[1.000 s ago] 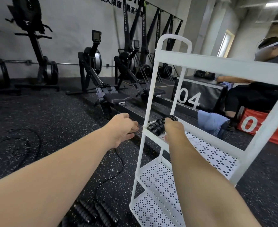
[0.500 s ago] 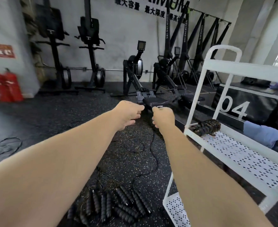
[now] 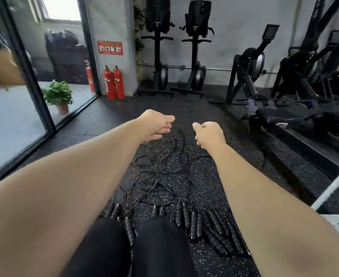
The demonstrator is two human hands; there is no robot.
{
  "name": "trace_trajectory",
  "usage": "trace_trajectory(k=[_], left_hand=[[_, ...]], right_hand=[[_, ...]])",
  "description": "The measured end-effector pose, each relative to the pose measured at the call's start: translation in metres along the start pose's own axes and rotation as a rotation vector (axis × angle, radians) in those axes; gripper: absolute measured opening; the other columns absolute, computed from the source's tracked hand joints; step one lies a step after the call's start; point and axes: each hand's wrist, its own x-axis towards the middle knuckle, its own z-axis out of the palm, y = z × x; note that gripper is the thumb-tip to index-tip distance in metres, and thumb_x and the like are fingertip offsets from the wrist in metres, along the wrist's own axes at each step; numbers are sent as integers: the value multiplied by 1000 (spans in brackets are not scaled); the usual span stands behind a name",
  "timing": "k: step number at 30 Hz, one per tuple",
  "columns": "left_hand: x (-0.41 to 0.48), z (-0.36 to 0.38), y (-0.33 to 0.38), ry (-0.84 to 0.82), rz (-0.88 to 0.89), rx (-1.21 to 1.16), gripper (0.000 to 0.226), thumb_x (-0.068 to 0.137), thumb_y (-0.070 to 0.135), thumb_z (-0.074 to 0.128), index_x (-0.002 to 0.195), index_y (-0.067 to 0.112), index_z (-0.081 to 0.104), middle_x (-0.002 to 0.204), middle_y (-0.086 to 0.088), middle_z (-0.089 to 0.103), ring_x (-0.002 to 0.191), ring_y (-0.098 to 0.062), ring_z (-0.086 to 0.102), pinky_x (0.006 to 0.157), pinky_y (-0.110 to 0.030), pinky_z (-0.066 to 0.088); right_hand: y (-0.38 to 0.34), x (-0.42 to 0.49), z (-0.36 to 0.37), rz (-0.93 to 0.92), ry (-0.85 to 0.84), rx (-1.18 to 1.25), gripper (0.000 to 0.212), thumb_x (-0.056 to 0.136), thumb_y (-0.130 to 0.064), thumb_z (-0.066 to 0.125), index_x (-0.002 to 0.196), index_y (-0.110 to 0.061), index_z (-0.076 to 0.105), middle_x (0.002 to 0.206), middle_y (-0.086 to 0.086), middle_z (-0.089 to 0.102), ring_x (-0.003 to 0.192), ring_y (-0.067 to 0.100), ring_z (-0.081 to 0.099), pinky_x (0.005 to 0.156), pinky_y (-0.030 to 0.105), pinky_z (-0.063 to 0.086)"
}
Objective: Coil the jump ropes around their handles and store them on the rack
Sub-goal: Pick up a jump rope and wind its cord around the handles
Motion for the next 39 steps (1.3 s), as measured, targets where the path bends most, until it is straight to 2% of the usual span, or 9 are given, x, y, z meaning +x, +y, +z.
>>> trace_trajectory(k=[3, 6, 8, 11, 15, 20, 29, 35, 39], left_hand=[[4, -26, -22, 23, -41, 16, 27, 99, 31, 59, 117, 12, 61, 116, 0, 67, 97, -6, 65, 79, -24, 50], [10, -52, -49, 51, -84, 49, 24, 98, 31, 61, 113, 13, 63, 113, 0, 70, 104, -9, 66, 98, -31, 51], [17, -65, -67, 71, -114, 61, 16, 97, 29, 62, 104, 16, 64, 109, 0, 72, 102, -9, 68, 100, -32, 51], [32, -84, -96, 80, -169, 60, 12, 96, 28, 64, 100, 17, 64, 108, 1, 73, 100, -10, 69, 96, -31, 53], [57, -110, -138, 79, -260, 20, 14, 95, 20, 64, 105, 11, 65, 106, -2, 72, 89, -9, 65, 77, -24, 52], [95, -135, -198, 118, -357, 25, 18, 93, 20, 66, 110, 13, 68, 107, -2, 74, 97, -12, 70, 98, -36, 53], [151, -177, -313, 147, -519, -53, 26, 95, 13, 64, 121, 8, 62, 111, -5, 71, 101, -16, 68, 93, -31, 51], [171, -190, -398, 200, -629, -83, 24, 92, 6, 66, 115, 6, 62, 113, -14, 71, 93, -18, 67, 73, -21, 50], [181, -191, -457, 242, -671, -5, 31, 87, 2, 69, 118, 2, 64, 97, -15, 69, 77, -18, 64, 65, -22, 48]], right_hand=[[-1, -1, 34, -14, -95, -25, 39, 92, -43, 49, 80, -9, 64, 82, 10, 70, 81, 31, 67, 80, 50, 56], [6, 1, 71, -25, -209, -56, 42, 92, -41, 50, 84, -3, 64, 84, 14, 70, 83, 34, 67, 81, 52, 55], [14, 3, 95, -30, -268, -77, 45, 92, -39, 50, 86, 2, 64, 87, 19, 70, 82, 36, 67, 80, 53, 55], [25, 8, 127, -21, -345, -93, 43, 92, -37, 51, 85, 4, 64, 85, 20, 71, 79, 36, 66, 77, 51, 54], [40, 15, 167, 4, -442, -109, 36, 93, -31, 53, 89, 1, 66, 81, 16, 71, 73, 29, 64, 77, 48, 54], [61, 27, 223, 22, -532, -144, 34, 92, -31, 54, 88, 1, 65, 84, 17, 71, 84, 38, 66, 76, 49, 54], [107, 45, 324, 94, -648, -201, 22, 90, -30, 55, 80, -13, 66, 78, 8, 71, 81, 32, 67, 78, 48, 57], [131, 45, 395, 102, -741, -259, 27, 91, -28, 52, 87, -6, 67, 82, 13, 72, 82, 34, 67, 79, 46, 56], [148, 44, 434, 95, -783, -272, 22, 90, -26, 51, 85, -12, 66, 82, 7, 71, 82, 30, 66, 81, 45, 55]])
